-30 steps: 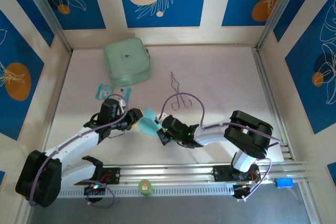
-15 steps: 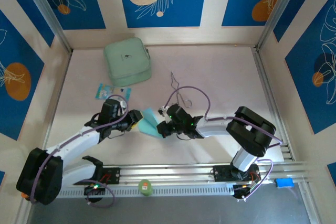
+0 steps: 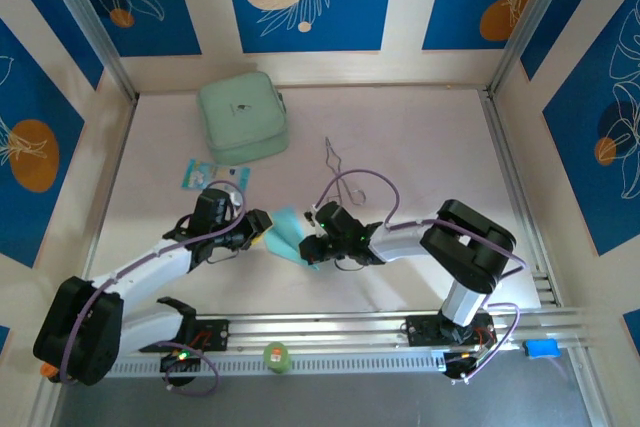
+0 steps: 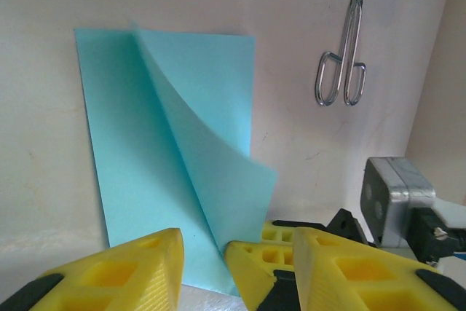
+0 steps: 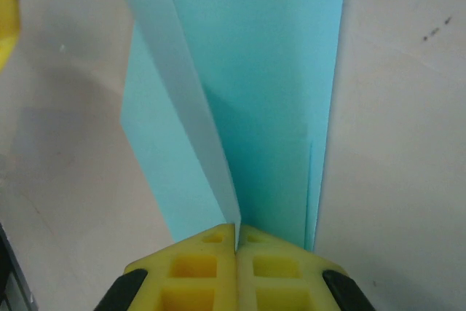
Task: Fold a paper plane with a square sheet of paper (pick it up from the middle)
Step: Perform the fourth fold on the wing at the bottom-center of the table.
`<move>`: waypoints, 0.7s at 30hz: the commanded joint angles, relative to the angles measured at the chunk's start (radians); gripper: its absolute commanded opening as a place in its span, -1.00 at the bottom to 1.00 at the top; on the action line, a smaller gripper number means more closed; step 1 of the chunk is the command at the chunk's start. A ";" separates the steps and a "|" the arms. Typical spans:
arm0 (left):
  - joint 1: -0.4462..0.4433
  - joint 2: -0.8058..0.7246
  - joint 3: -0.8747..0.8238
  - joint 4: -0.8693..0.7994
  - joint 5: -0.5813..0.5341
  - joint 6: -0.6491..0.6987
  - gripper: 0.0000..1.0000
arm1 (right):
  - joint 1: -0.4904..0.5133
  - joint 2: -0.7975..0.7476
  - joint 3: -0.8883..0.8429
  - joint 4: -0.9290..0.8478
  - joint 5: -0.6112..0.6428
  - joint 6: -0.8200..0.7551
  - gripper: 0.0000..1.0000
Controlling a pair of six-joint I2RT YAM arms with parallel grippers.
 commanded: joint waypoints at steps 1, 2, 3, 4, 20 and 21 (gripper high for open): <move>-0.004 0.009 0.024 0.020 0.010 -0.013 -0.14 | 0.004 0.010 0.010 -0.016 0.001 0.051 -0.93; -0.003 0.012 0.024 0.025 0.011 -0.014 -0.15 | 0.007 0.012 0.007 -0.008 0.001 0.056 -0.92; -0.004 0.016 0.025 0.033 0.012 -0.019 -0.15 | 0.009 0.015 0.003 -0.001 0.001 0.063 -0.92; -0.006 0.021 0.026 0.042 0.018 -0.020 -0.18 | 0.009 0.018 0.001 0.006 -0.001 0.067 -0.92; -0.118 0.275 0.112 0.240 0.066 -0.045 -0.85 | -0.013 0.012 -0.071 0.110 -0.020 0.135 -0.89; -0.122 0.290 0.115 0.246 0.064 -0.045 -0.85 | -0.014 0.011 -0.074 0.113 -0.021 0.137 -0.89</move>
